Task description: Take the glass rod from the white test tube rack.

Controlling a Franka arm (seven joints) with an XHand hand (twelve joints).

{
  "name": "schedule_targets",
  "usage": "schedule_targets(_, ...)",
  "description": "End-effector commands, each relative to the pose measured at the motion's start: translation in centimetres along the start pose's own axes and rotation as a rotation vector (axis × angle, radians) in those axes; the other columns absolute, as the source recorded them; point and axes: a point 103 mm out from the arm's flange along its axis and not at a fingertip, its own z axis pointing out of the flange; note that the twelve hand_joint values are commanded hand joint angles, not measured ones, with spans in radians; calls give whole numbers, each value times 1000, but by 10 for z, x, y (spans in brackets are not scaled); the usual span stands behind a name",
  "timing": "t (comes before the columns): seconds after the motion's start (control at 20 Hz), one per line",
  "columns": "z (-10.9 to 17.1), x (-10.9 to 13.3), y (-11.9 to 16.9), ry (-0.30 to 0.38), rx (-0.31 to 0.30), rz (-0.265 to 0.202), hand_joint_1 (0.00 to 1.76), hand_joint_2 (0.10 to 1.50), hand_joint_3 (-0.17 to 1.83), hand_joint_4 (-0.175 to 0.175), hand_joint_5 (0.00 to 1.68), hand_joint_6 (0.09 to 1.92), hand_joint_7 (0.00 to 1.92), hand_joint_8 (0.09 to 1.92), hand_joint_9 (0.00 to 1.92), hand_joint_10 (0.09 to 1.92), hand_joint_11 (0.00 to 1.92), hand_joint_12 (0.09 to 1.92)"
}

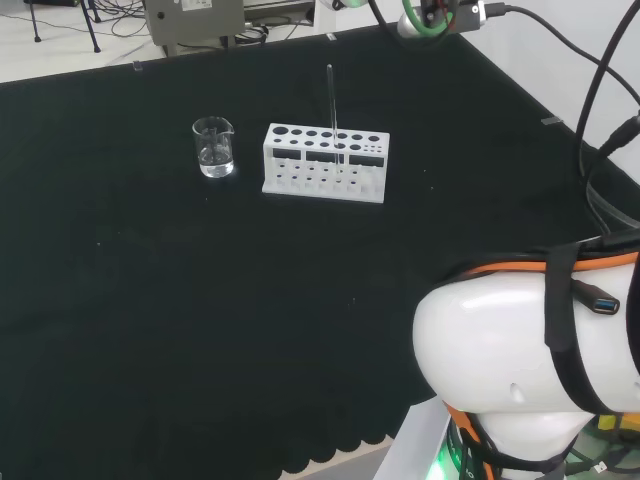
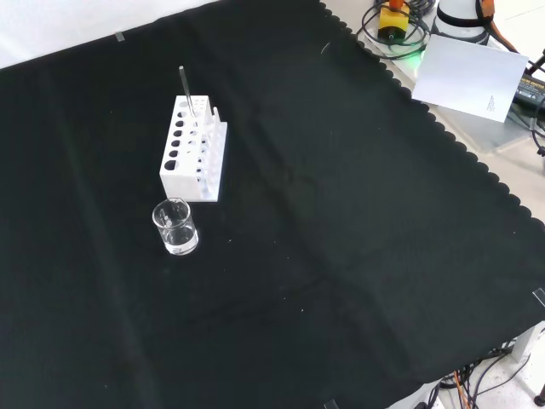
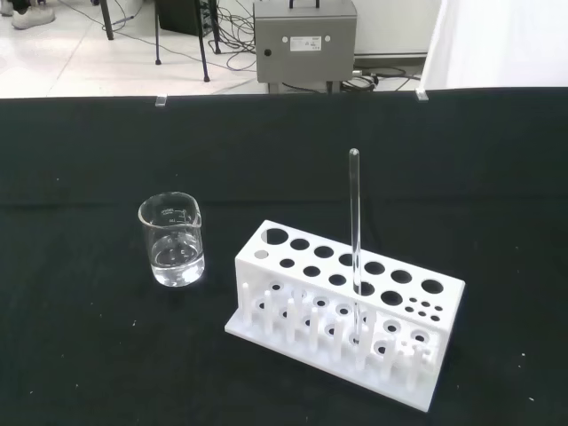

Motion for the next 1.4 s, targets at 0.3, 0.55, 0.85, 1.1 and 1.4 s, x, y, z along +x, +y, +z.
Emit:
schedule_targets(0.3,19,-16,43,20,6,-61,569,917,494,-140,198,87,71,922,359,926,305,1443)
schedule_targets(0.55,30,-15,66,27,5,-82,600,910,497,-152,230,87,217,978,466,939,332,1433)
schedule_targets(0.85,42,-14,92,31,-3,-104,633,905,504,-169,302,87,341,1015,574,943,416,1410)
schedule_targets(1.1,53,-19,117,46,9,-118,646,909,508,-175,342,87,395,1031,627,957,465,1400)
schedule_targets(1.4,65,-25,146,43,-7,-122,656,913,509,-175,377,93,427,1042,658,966,514,1376)
